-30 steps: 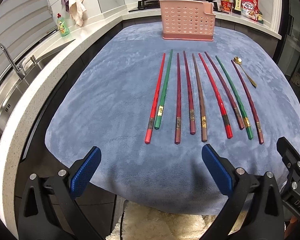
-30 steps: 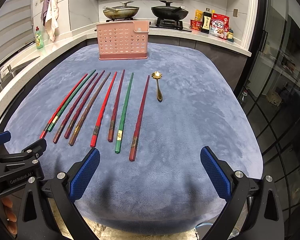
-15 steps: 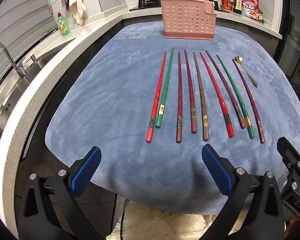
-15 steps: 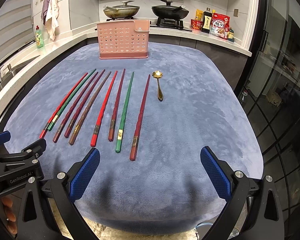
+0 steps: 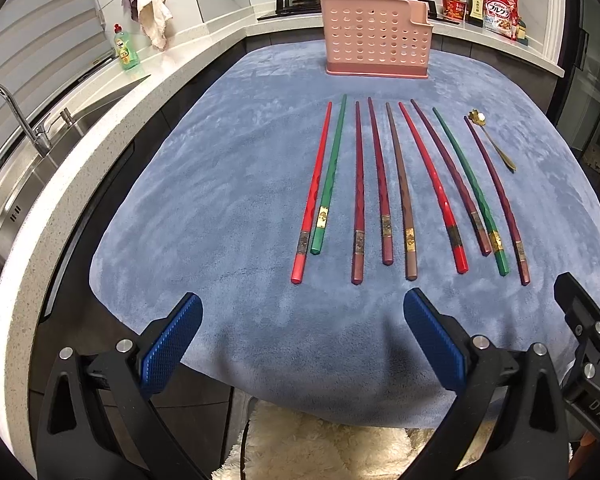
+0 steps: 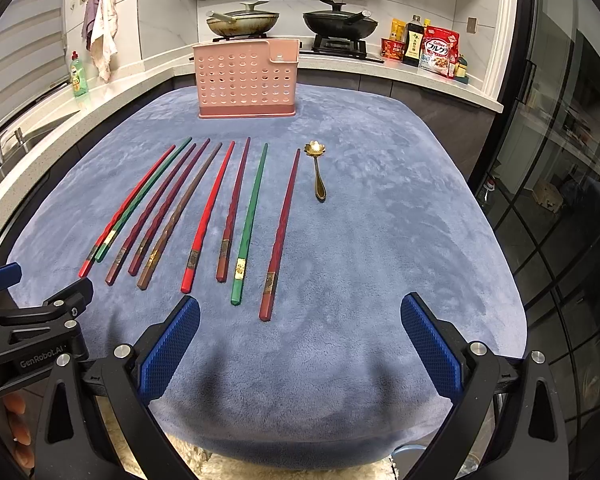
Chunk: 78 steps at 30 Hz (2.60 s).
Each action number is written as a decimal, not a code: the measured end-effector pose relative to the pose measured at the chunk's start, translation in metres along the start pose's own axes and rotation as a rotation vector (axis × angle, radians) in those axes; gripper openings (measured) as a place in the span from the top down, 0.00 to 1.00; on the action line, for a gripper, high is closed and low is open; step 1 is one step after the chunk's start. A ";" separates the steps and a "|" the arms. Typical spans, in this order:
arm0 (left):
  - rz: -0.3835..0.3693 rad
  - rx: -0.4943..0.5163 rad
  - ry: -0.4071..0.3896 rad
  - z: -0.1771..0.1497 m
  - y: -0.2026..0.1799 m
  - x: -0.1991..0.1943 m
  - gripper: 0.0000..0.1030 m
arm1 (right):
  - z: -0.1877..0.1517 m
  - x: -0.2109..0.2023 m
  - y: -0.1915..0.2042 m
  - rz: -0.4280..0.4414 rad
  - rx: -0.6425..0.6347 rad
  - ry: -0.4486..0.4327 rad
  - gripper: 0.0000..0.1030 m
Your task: Organize utensils
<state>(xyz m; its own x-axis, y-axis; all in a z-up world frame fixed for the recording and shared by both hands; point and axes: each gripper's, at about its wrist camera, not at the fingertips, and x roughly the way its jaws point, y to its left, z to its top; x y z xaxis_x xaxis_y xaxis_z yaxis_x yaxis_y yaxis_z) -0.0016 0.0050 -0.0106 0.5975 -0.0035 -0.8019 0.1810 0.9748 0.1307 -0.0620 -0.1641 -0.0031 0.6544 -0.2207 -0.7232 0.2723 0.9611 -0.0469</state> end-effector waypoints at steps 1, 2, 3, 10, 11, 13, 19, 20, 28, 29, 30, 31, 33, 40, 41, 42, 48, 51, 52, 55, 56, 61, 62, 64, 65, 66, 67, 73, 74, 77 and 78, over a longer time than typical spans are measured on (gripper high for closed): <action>-0.001 0.000 0.000 0.000 0.000 0.000 0.07 | 0.000 0.000 0.000 0.000 0.000 0.000 0.06; 0.000 0.000 0.000 0.000 0.000 0.000 0.07 | 0.000 0.000 0.000 0.000 0.001 0.001 0.06; 0.001 0.000 -0.001 0.000 0.000 0.000 0.07 | 0.000 0.000 0.000 0.000 0.001 0.001 0.06; 0.000 0.000 0.000 0.000 0.000 0.000 0.07 | 0.000 0.000 0.000 0.000 0.001 0.001 0.06; 0.000 0.000 0.000 0.000 -0.001 0.000 0.07 | 0.000 0.000 0.000 0.000 0.000 0.001 0.06; 0.001 0.000 0.000 0.000 0.000 0.000 0.07 | 0.000 0.000 0.000 0.000 0.000 0.001 0.06; 0.000 0.003 0.004 0.000 -0.002 0.000 0.07 | 0.000 0.000 0.000 -0.001 0.001 0.001 0.06; 0.000 0.003 0.005 0.000 -0.002 0.001 0.07 | 0.000 0.000 0.000 -0.001 0.001 0.001 0.06; 0.001 0.003 0.006 0.000 -0.002 0.000 0.07 | -0.001 0.000 0.000 0.000 0.000 0.001 0.06; 0.000 0.003 0.006 -0.001 -0.002 0.000 0.07 | 0.000 0.000 0.000 0.000 0.000 0.002 0.06; 0.000 0.003 0.006 0.000 -0.002 0.001 0.07 | -0.001 0.000 0.000 0.000 0.000 0.002 0.06; 0.001 0.003 0.006 -0.001 -0.002 0.001 0.07 | 0.000 0.000 0.000 0.000 0.000 0.002 0.06; 0.001 0.003 0.007 -0.001 -0.002 0.000 0.07 | -0.001 0.000 0.000 -0.001 0.001 0.002 0.06; 0.001 0.004 0.007 0.000 -0.002 0.001 0.07 | -0.001 0.000 0.000 0.000 0.000 0.002 0.06; 0.001 0.004 0.007 -0.001 -0.002 0.000 0.07 | 0.000 0.000 0.000 0.000 0.000 0.002 0.06; 0.001 0.003 0.007 -0.001 -0.002 0.000 0.07 | -0.001 0.000 0.000 -0.001 0.000 0.002 0.06; -0.007 -0.006 0.010 0.000 -0.001 0.001 0.07 | 0.000 0.000 0.000 0.000 0.001 0.002 0.06; -0.026 -0.038 0.016 0.000 0.006 0.005 0.07 | -0.002 0.001 -0.001 -0.002 0.006 0.004 0.06; -0.030 -0.053 0.019 0.001 0.010 0.008 0.07 | -0.002 0.002 -0.002 -0.002 0.010 0.005 0.06; -0.034 -0.087 0.025 0.006 0.021 0.015 0.07 | -0.002 0.006 -0.006 -0.002 0.024 0.009 0.07; -0.035 -0.102 0.028 0.008 0.026 0.019 0.07 | -0.001 0.009 -0.008 -0.002 0.029 0.012 0.07; -0.045 -0.147 0.041 0.020 0.045 0.037 0.07 | 0.004 0.019 -0.012 0.002 0.045 0.027 0.07; -0.047 -0.153 0.043 0.022 0.047 0.040 0.07 | 0.005 0.021 -0.013 0.004 0.047 0.029 0.07; -0.054 -0.165 0.049 0.026 0.051 0.048 0.08 | 0.008 0.025 -0.014 0.008 0.048 0.032 0.07; -0.055 -0.167 0.052 0.028 0.052 0.051 0.10 | 0.009 0.027 -0.014 0.010 0.049 0.034 0.07; -0.054 -0.163 0.056 0.029 0.052 0.054 0.12 | 0.010 0.029 -0.015 0.010 0.050 0.035 0.07; -0.055 -0.158 0.060 0.029 0.053 0.056 0.13 | 0.011 0.031 -0.015 0.009 0.050 0.038 0.07; -0.074 -0.127 0.088 0.024 0.052 0.063 0.16 | 0.018 0.043 -0.016 0.008 0.059 0.057 0.07; -0.074 -0.118 0.095 0.022 0.051 0.064 0.17 | 0.018 0.045 -0.016 0.008 0.060 0.058 0.07; -0.062 -0.115 0.106 0.019 0.052 0.069 0.17 | 0.021 0.049 -0.015 0.006 0.055 0.064 0.07; -0.060 -0.120 0.105 0.020 0.054 0.070 0.17 | 0.022 0.050 -0.015 0.005 0.054 0.065 0.07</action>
<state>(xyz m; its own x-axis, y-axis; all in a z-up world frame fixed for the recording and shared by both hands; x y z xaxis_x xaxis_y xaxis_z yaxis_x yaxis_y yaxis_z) 0.0651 0.0527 -0.0480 0.5025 -0.0456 -0.8634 0.1160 0.9931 0.0150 -0.0177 -0.1932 -0.0230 0.6089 -0.2028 -0.7669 0.3077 0.9515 -0.0073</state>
